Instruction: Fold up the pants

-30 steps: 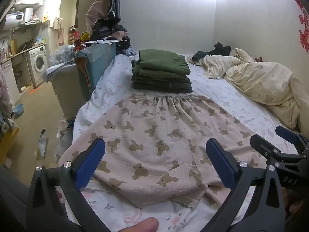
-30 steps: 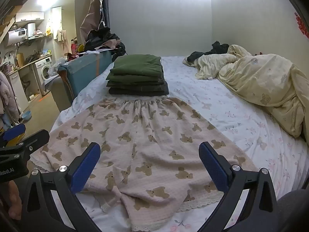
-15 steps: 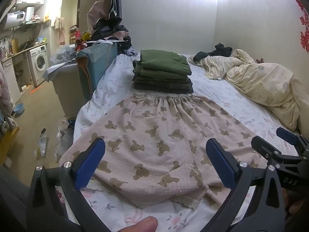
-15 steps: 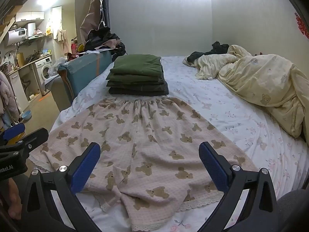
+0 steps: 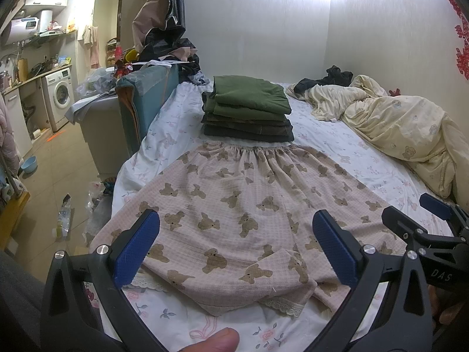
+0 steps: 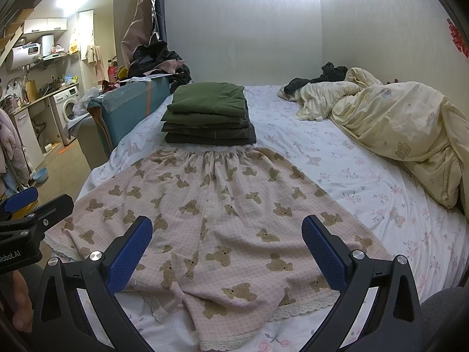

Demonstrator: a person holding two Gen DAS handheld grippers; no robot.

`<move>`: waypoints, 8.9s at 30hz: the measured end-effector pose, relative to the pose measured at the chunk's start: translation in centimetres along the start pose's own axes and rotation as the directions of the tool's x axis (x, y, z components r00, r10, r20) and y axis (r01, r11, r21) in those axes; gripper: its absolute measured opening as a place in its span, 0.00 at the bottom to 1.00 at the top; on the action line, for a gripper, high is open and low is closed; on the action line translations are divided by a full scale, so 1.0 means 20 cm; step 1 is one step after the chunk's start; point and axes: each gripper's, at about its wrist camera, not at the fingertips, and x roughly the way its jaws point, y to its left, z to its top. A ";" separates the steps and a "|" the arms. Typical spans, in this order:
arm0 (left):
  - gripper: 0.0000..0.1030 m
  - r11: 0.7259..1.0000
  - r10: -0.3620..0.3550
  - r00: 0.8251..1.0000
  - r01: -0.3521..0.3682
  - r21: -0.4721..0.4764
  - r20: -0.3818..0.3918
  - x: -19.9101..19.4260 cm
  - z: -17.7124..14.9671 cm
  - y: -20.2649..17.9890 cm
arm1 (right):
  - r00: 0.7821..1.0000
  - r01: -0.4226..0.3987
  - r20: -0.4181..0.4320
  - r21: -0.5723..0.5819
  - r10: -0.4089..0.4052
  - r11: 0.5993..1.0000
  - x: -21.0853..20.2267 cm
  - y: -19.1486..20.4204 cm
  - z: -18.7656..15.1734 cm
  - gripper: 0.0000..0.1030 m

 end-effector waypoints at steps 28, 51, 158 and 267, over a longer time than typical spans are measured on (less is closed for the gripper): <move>1.00 1.000 0.001 1.000 -0.001 -0.001 0.000 -0.02 0.01 0.03 | 1.000 0.000 -0.002 0.001 0.000 1.000 0.00 0.00 0.00 1.00; 1.00 1.000 0.006 1.000 -0.006 -0.001 -0.001 0.00 0.01 0.04 | 1.000 -0.006 -0.009 0.012 0.006 1.000 0.02 -0.01 -0.01 1.00; 0.72 0.915 -0.133 0.752 0.343 0.212 -0.646 1.47 0.41 -0.72 | 0.759 -0.408 -0.468 0.202 0.454 0.890 0.54 -0.07 -0.24 0.04; 0.00 0.934 -0.073 0.598 0.321 0.155 -0.798 0.60 0.19 0.84 | 0.672 -0.216 -0.510 0.559 0.537 0.801 0.72 -0.20 -0.20 0.69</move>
